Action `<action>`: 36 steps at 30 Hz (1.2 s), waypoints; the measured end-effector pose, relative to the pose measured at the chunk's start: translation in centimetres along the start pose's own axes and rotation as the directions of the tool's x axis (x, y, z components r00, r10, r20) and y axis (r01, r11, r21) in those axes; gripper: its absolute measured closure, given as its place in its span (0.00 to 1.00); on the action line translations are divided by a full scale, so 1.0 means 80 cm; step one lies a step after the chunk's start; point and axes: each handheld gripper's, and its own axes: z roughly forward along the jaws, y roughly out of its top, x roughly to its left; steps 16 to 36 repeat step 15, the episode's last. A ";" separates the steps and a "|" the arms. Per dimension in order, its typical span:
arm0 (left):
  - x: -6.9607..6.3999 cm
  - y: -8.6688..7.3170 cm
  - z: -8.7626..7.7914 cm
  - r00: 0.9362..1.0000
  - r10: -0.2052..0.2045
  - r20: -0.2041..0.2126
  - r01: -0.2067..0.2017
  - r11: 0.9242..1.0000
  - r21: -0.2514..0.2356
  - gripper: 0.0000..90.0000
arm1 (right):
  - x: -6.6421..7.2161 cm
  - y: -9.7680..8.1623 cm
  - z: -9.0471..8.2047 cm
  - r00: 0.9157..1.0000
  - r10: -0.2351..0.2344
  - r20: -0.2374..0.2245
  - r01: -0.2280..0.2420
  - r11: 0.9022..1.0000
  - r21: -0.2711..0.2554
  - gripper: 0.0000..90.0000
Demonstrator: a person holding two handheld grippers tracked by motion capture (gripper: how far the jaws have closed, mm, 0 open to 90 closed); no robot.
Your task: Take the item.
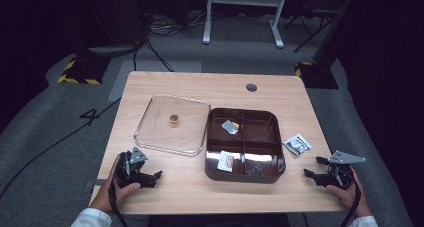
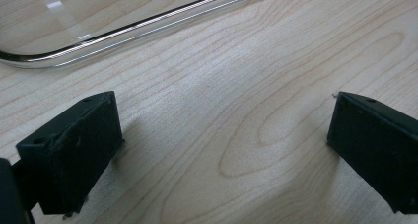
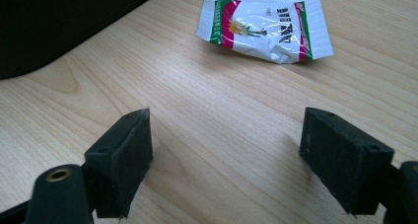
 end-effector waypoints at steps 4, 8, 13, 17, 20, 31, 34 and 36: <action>0.000 0.000 0.000 1.000 -0.001 0.003 0.001 1.000 0.002 0.00 | 0.000 0.000 0.000 1.000 0.000 0.000 0.000 1.000 0.000 0.23; 0.000 0.000 0.000 1.000 -0.001 0.002 0.001 1.000 0.001 0.00 | 0.000 0.000 0.000 1.000 0.000 0.000 0.000 1.000 0.000 0.23; 0.000 0.000 0.000 1.000 -0.001 0.002 0.001 1.000 0.003 0.00 | 0.000 0.000 0.000 1.000 0.001 -0.001 -0.001 1.000 -0.001 0.23; 0.000 0.000 0.000 1.000 -0.001 0.002 0.001 1.000 0.001 0.00 | 0.000 0.000 0.000 1.000 0.001 -0.001 -0.001 1.000 0.000 0.23; 0.000 0.000 0.000 1.000 -0.001 0.002 0.001 1.000 0.001 0.00 | 0.000 0.000 0.000 1.000 0.001 -0.001 -0.001 1.000 0.000 0.23; 0.000 0.000 0.000 1.000 -0.001 0.002 0.001 1.000 0.001 0.00 | 0.000 0.000 0.000 1.000 0.001 -0.001 -0.001 1.000 0.000 0.23; 0.000 0.000 0.000 1.000 -0.001 0.002 0.001 1.000 0.001 0.00 | 0.000 0.000 0.000 1.000 0.001 -0.001 -0.001 1.000 0.000 0.23; 0.000 0.000 0.000 1.000 -0.001 0.002 0.001 1.000 0.001 0.00 | 0.000 0.000 0.000 1.000 0.001 -0.001 -0.001 1.000 0.000 0.23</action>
